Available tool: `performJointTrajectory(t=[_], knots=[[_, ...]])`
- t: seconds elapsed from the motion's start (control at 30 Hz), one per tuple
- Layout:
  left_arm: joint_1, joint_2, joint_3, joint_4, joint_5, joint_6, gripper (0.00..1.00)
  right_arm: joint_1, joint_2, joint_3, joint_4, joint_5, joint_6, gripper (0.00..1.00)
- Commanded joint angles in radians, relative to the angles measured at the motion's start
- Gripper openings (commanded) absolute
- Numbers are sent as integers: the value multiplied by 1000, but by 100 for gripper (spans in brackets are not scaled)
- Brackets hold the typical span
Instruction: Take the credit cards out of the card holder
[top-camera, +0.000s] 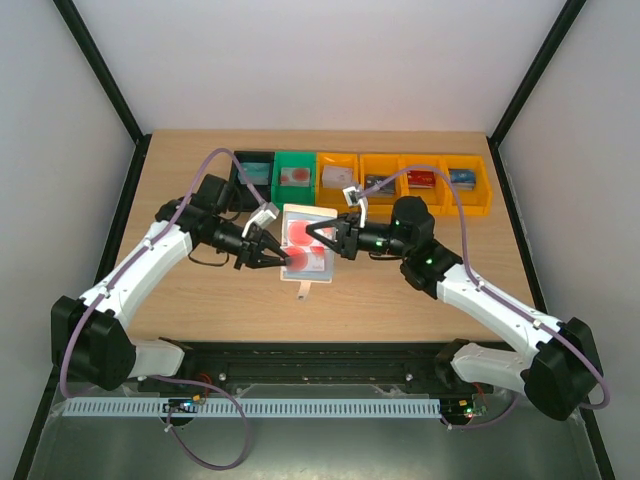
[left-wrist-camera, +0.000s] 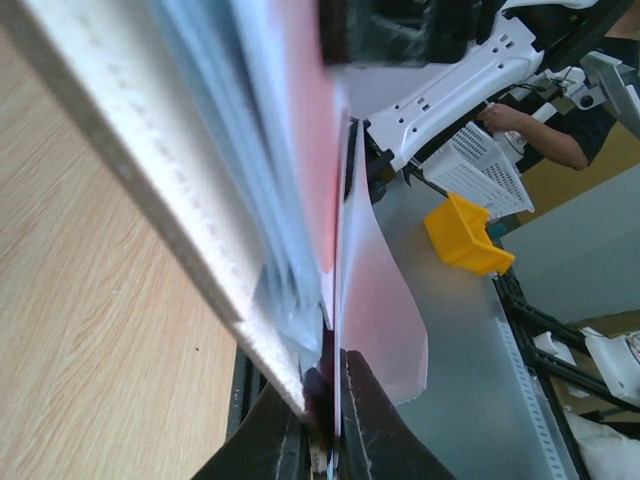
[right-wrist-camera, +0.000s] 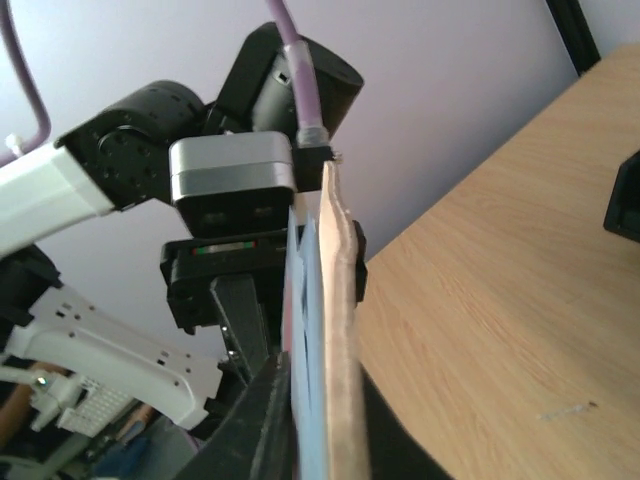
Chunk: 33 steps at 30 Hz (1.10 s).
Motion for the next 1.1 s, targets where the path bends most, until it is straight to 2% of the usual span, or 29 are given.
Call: performJointTrajectory(t=[0.0,0.07,0.2,0.33,0.43,0.5,0.73,0.9,1.07], knots=[[0,-15,-8,63,-22,-40,2,-2,11,1,135,-28,90,6],[-9,-16,-15,82,-62,-66,2,-2,30,6,162,-13,151,2],[-44,-14,-30,145,-183,-132,2,-2,59,0,235,25,252,2],[-46,-9,-36,184,-190,-180,3,-2,64,-36,276,91,308,1],[-43,-8,-42,227,-222,-228,23,-3,62,-76,315,112,345,2],[-32,-9,-41,235,-212,-240,32,-2,64,-84,350,100,359,2],[19,-23,-31,224,-175,-241,40,-4,60,-48,286,88,294,2],[22,-22,-15,201,-143,-221,54,-5,71,-46,294,75,302,2],[22,-26,-23,201,-132,-213,54,-5,70,-56,309,71,311,2]])
